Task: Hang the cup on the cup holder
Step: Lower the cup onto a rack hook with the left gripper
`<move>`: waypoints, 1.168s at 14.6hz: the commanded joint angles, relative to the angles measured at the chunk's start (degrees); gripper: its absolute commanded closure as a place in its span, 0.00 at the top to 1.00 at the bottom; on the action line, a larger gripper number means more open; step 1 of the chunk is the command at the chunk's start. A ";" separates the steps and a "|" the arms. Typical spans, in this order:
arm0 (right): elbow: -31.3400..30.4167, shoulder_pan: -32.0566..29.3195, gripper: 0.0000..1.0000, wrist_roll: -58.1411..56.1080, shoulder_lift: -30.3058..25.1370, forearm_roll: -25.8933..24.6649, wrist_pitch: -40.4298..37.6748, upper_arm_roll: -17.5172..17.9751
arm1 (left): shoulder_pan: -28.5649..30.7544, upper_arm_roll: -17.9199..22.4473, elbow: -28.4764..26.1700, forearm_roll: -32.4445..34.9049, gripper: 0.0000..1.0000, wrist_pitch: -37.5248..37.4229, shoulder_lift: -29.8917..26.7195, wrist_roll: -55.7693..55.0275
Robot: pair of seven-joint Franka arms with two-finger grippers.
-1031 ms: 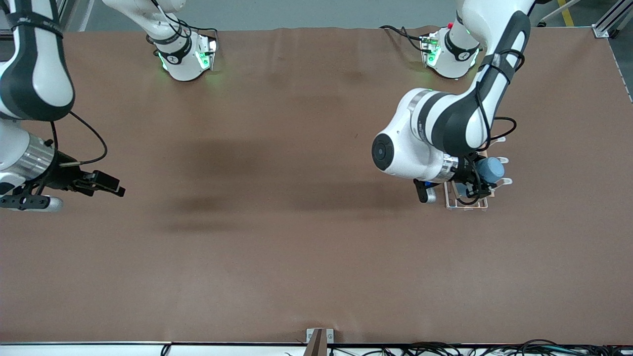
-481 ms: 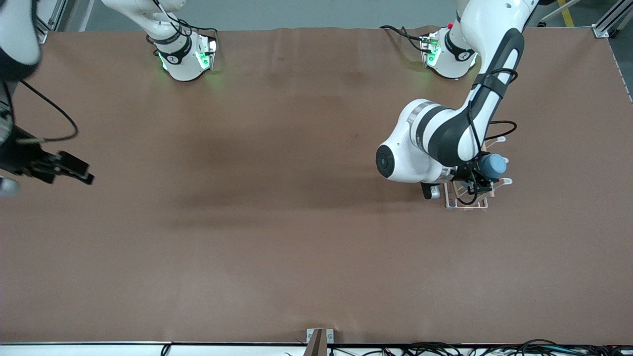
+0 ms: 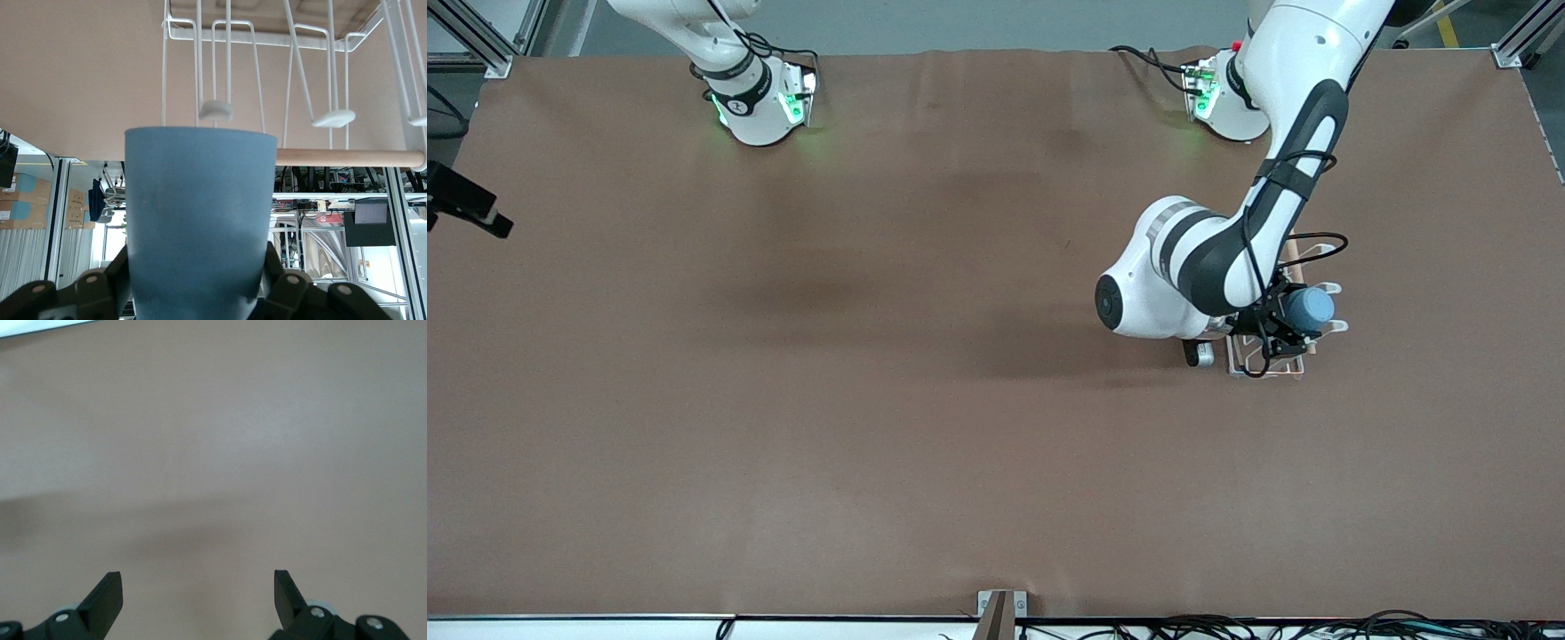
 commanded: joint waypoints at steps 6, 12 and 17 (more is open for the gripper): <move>-1.12 -2.63 1.00 -0.17 -1.70 -3.56 0.54 3.10 | 0.18 -0.18 -0.28 1.41 0.72 1.07 0.93 -0.43; -1.12 -8.25 1.00 -0.17 -1.09 -3.39 0.80 8.20 | 0.27 -0.18 -1.69 1.68 0.72 2.38 1.72 -3.07; -1.99 -9.22 1.00 -0.08 -1.09 -3.30 0.98 9.95 | 0.27 -0.18 -1.69 1.59 1.00 3.88 1.55 -3.25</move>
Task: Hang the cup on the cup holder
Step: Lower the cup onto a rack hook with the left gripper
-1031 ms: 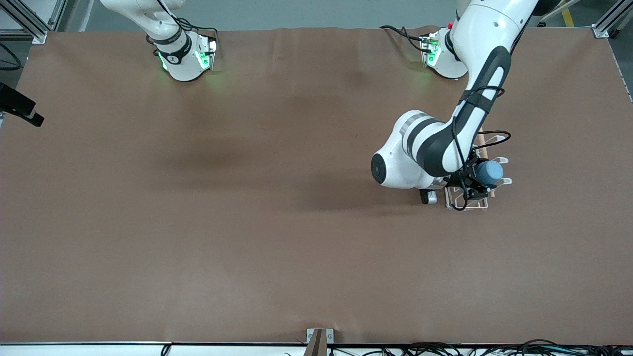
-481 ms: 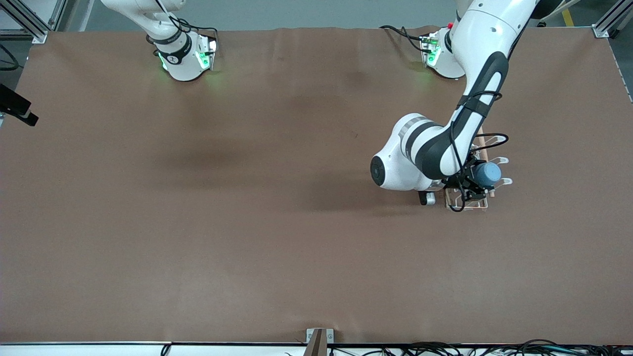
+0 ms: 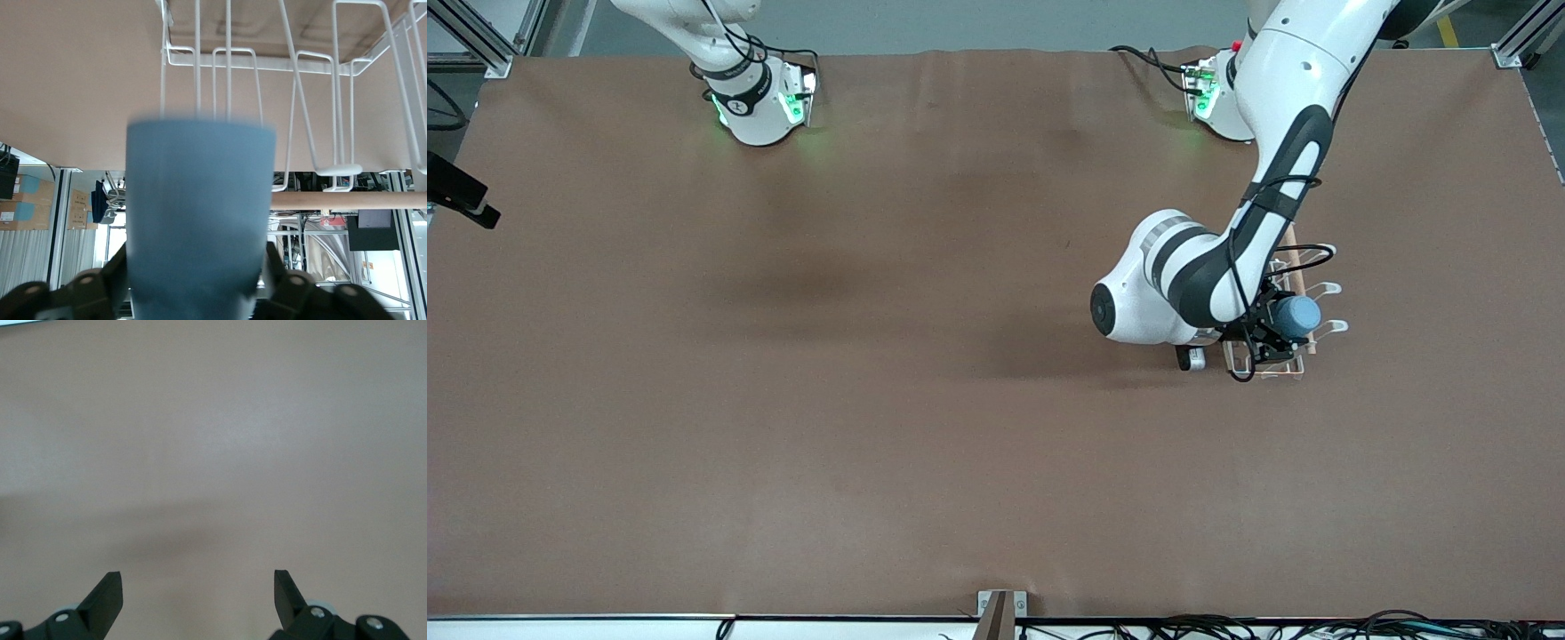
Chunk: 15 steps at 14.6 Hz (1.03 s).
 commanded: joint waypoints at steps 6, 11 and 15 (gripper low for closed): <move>-1.48 -1.23 1.00 -0.26 -0.50 -0.62 0.44 1.97 | 2.23 -0.83 1.58 -0.64 1.00 2.71 -2.43 -0.74; -1.57 -0.88 1.00 -2.01 -0.59 -0.62 -0.70 1.79 | 2.92 -0.57 13.96 -15.38 1.00 2.89 -2.18 -3.27; -1.66 -0.88 1.00 -2.46 -0.59 -0.71 -0.88 1.62 | 4.25 -1.10 16.96 -23.06 1.00 6.04 -4.45 -18.36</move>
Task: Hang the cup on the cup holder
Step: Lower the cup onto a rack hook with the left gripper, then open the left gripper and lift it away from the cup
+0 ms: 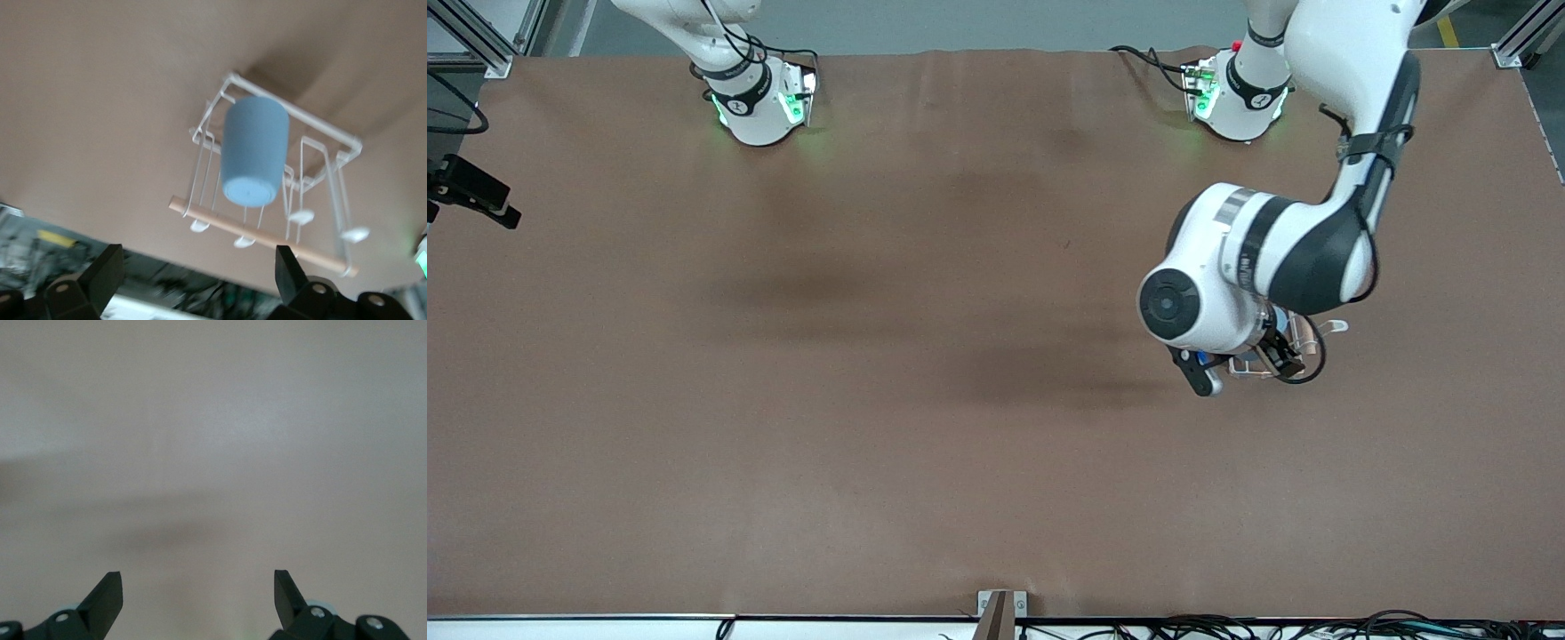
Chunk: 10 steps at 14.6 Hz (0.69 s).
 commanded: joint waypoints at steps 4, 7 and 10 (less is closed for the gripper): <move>-0.74 -0.42 1.00 -1.18 -0.74 -0.71 -0.52 0.34 | 1.24 -0.52 2.51 -12.24 1.00 6.47 -4.26 -26.91; -0.65 1.34 1.00 -2.06 -0.74 -0.71 -0.61 -1.85 | 4.74 -0.52 2.95 -19.10 1.00 8.67 -6.81 -31.79; -0.74 1.25 1.00 -1.97 -0.48 -0.71 -0.52 -1.86 | 8.62 -0.52 5.32 -19.65 1.00 8.77 -9.53 -31.18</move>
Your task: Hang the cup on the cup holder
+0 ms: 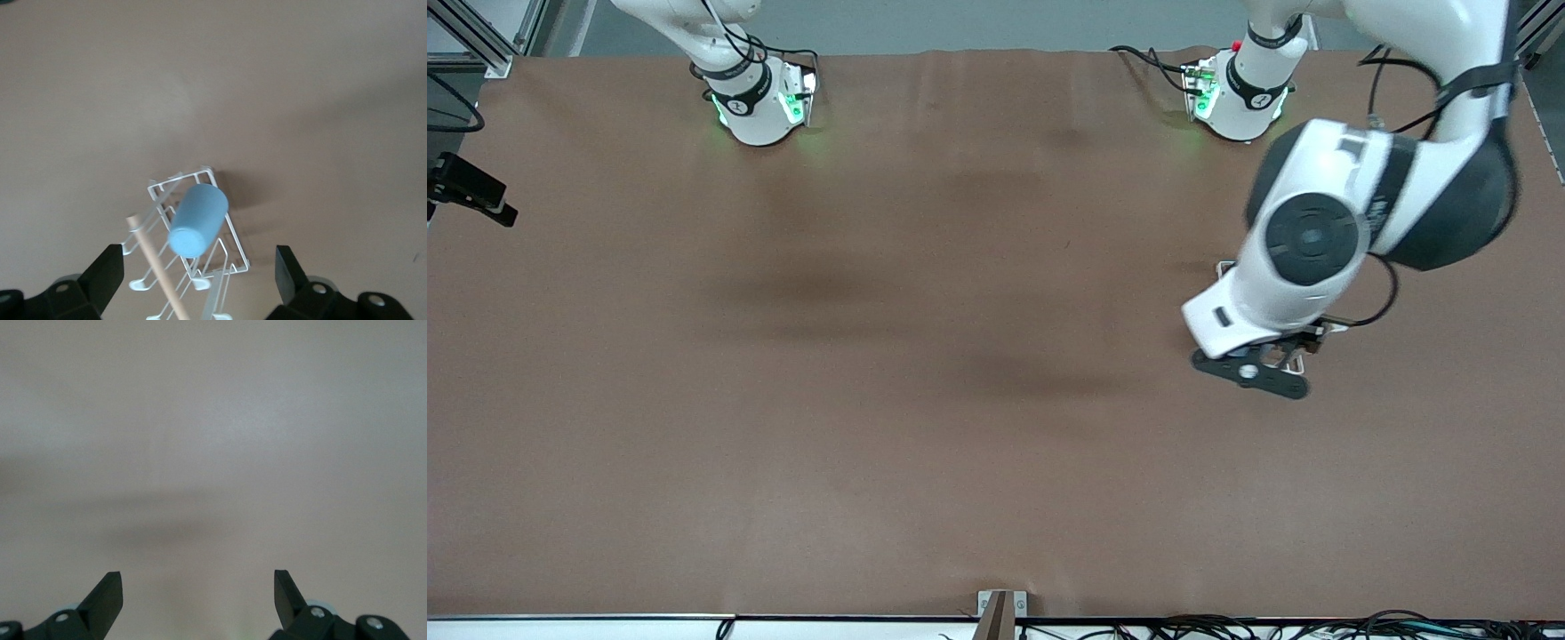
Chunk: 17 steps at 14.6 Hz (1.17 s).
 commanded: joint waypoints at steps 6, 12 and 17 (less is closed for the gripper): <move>-0.71 0.72 1.00 -0.59 -0.56 -0.71 -0.16 -0.64 | 9.55 0.10 -0.04 -7.07 1.00 0.03 -11.18 5.12; -0.53 0.80 1.00 -0.68 -0.48 -0.71 0.28 -0.64 | 10.80 4.31 -18.64 -13.34 1.00 1.26 -27.43 3.36; -0.44 0.45 1.00 -0.68 -0.56 -0.62 -0.07 -0.64 | 8.95 8.45 -30.89 -16.60 1.00 6.19 -36.16 0.74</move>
